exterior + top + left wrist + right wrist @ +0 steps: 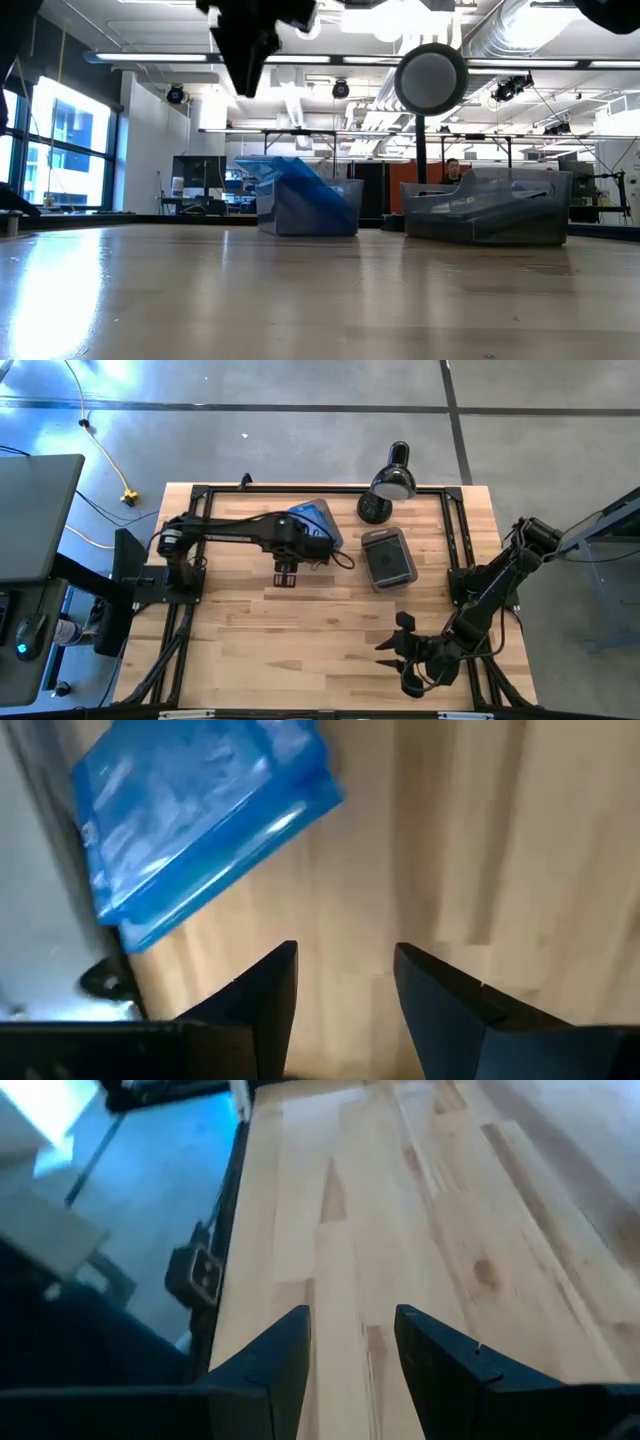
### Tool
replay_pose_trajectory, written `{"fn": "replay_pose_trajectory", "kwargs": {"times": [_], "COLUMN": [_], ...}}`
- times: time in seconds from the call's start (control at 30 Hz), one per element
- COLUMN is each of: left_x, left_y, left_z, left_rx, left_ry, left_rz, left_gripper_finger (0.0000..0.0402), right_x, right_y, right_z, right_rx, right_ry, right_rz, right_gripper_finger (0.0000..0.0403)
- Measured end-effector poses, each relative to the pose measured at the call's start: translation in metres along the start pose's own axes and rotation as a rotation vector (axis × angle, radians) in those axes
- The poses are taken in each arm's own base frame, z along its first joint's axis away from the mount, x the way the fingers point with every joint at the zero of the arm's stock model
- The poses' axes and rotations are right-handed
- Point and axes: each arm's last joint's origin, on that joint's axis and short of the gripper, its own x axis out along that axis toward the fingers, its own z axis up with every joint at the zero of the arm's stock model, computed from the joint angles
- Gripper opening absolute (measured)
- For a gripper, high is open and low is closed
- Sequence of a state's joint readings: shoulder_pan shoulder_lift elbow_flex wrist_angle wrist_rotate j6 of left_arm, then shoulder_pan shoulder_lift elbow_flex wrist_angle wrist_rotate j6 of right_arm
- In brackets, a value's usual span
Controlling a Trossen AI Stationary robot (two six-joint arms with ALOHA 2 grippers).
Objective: Pick & place jewel cases by type
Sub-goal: Return to Home Position
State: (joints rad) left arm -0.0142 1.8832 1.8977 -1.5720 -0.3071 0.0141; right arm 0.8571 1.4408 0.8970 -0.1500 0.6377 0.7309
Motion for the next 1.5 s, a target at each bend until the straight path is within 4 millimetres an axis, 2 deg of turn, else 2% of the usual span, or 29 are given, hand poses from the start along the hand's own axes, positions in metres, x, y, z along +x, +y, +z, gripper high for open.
{"fn": "replay_pose_trajectory", "kwargs": {"times": [0.07, 0.13, 0.23, 0.33, 0.43, 0.53, 0.67, 0.73, 0.8, 0.87, 0.97, 1.07, 1.17, 1.33, 1.5], "left_x": [-0.008, -0.017, -0.027, -0.039, -0.056, -0.069, -0.075, -0.068, -0.052, -0.033, -0.005, 0.023, 0.048, 0.083, 0.091], "left_y": [0.000, 0.002, 0.007, 0.011, 0.015, 0.015, 0.011, 0.004, -0.008, -0.021, -0.040, -0.053, -0.059, -0.059, -0.053], "left_z": [-0.004, -0.011, -0.020, -0.029, -0.046, -0.072, -0.129, -0.162, -0.185, -0.203, -0.215, -0.219, -0.224, -0.243, -0.263], "left_rx": [-0.022, -0.069, -0.116, -0.138, -0.188, -0.249, -0.416, -0.526, -0.622, -0.671, -0.714, -0.720, -0.755, -0.863, -0.896], "left_ry": [-0.037, -0.054, -0.085, -0.126, -0.187, -0.238, -0.325, -0.392, -0.498, -0.614, -0.842, -1.040, -1.165, -1.196, -1.209], "left_rz": [-0.030, -0.023, 0.057, 0.121, 0.132, 0.168, 0.265, 0.294, 0.263, 0.162, -0.015, -0.089, -0.083, 0.003, -0.044], "left_gripper_finger": [0.0163, 0.0163, 0.0163, 0.0163, 0.0163, 0.0163, 0.0163, 0.0163, 0.0163, 0.0163, 0.0163, 0.0163, 0.0163, 0.0163, 0.0163], "right_x": [0.000, -0.001, -0.002, -0.008, -0.029, -0.063, -0.099, -0.107, -0.109, -0.107, -0.093, -0.082, -0.077, -0.078, -0.076], "right_y": [0.001, 0.002, 0.003, 0.003, 0.000, -0.009, -0.031, -0.045, -0.061, -0.080, -0.111, -0.137, -0.140, -0.142, -0.154], "right_z": [-0.001, -0.001, -0.001, 0.007, 0.020, 0.034, 0.035, 0.025, 0.011, -0.007, -0.039, -0.063, -0.057, -0.047, -0.045], "right_rx": [-0.036, 0.009, 0.079, 0.041, -0.034, -0.030, -0.088, -0.154, -0.199, -0.189, -0.140, -0.049, -0.077, -0.209, -0.205], "right_ry": [0.020, 0.036, 0.069, 0.001, -0.097, -0.194, -0.315, -0.394, -0.490, -0.576, -0.642, -0.682, -0.670, -0.712, -0.698], "right_rz": [0.022, 0.053, 0.090, 0.086, 0.059, 0.069, 0.161, 0.246, 0.343, 0.409, 0.419, 0.421, 0.388, 0.434, 0.341], "right_gripper_finger": [0.0145, 0.0145, 0.0145, 0.0145, 0.0145, 0.0145, 0.0145, 0.0145, 0.0145, 0.0145, 0.0145, 0.0145, 0.0145, 0.0145, 0.0145]}}
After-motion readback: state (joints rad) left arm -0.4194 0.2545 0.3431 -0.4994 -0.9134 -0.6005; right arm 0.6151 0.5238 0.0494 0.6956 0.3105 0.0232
